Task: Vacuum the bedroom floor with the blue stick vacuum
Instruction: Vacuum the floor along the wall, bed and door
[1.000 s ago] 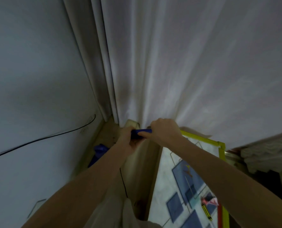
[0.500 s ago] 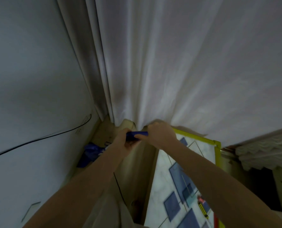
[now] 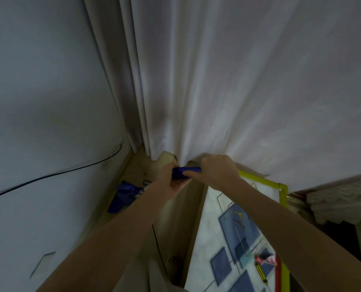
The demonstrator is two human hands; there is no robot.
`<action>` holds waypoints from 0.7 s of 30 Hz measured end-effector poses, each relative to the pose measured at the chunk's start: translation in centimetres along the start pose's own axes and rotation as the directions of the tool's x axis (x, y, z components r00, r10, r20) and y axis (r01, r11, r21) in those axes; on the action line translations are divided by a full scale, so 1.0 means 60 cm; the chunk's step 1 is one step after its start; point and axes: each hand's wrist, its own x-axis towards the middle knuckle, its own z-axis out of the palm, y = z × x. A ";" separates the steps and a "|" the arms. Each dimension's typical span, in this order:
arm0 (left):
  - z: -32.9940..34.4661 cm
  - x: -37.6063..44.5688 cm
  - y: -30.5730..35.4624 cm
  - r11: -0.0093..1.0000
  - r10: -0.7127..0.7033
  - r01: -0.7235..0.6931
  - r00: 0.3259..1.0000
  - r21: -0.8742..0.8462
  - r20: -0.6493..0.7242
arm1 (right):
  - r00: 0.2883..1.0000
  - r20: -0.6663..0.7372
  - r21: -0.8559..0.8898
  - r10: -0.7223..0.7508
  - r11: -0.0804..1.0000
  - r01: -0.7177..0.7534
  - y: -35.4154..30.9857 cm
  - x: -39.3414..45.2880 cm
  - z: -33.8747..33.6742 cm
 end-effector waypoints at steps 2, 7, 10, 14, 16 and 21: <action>-0.011 0.007 0.000 1.000 0.000 0.000 1.000 0.002 -0.019 | 1.000 0.006 0.035 0.008 0.999 -0.008 -0.013 -0.002 0.003; -0.024 0.023 0.013 0.998 0.067 -0.066 0.996 0.024 -0.064 | 0.999 0.035 0.092 -0.009 0.996 0.005 -0.030 0.013 -0.011; -0.023 0.022 0.014 0.996 0.083 -0.081 0.995 0.032 -0.059 | 1.000 0.029 0.112 -0.001 0.994 -0.003 -0.031 0.016 -0.012; -0.030 0.019 0.003 0.997 0.065 -0.061 0.996 0.053 -0.067 | 0.998 0.067 0.195 0.010 0.981 -0.023 -0.029 0.005 -0.004; -0.031 0.016 -0.005 0.998 0.053 -0.050 0.997 0.042 -0.059 | 0.997 0.078 0.223 0.028 0.974 -0.045 -0.027 -0.006 -0.004; -0.018 -0.001 -0.020 0.998 0.024 -0.024 1.000 0.050 -0.004 | 0.990 0.118 0.143 0.076 0.985 -0.093 -0.022 -0.042 -0.020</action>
